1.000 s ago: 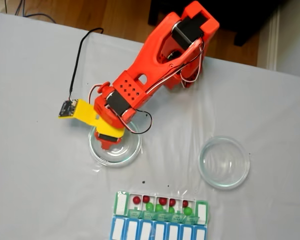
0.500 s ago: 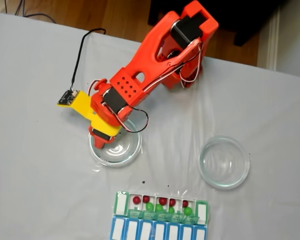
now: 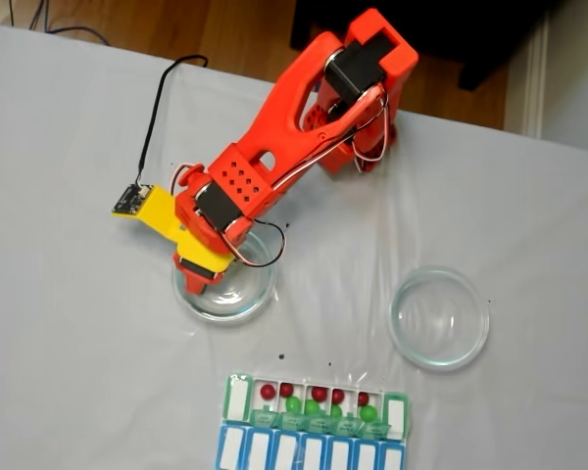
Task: Sort medicines into box.
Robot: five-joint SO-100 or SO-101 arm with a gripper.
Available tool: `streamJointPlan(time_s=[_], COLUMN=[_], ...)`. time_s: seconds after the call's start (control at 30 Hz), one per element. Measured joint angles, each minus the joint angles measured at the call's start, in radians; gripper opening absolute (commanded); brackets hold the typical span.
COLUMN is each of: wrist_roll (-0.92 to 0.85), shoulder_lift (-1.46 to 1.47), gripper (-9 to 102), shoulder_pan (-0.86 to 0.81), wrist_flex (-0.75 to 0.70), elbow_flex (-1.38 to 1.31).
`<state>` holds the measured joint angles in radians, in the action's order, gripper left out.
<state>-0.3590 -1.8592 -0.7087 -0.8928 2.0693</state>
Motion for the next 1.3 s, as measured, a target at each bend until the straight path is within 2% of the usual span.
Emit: streamJointPlan(time_s=[0.5, 0.93, 1.3], wrist_roll=[0.025, 0.023, 0.018], shoulder_lift=[-0.006, -0.17, -0.144], gripper=[21, 20, 19], shoulder_pan=[-0.015, -0.038, -0.031], wrist_flex=[0.012, -0.006, 0.103], elbow_flex=[0.002, 0.103, 0.147])
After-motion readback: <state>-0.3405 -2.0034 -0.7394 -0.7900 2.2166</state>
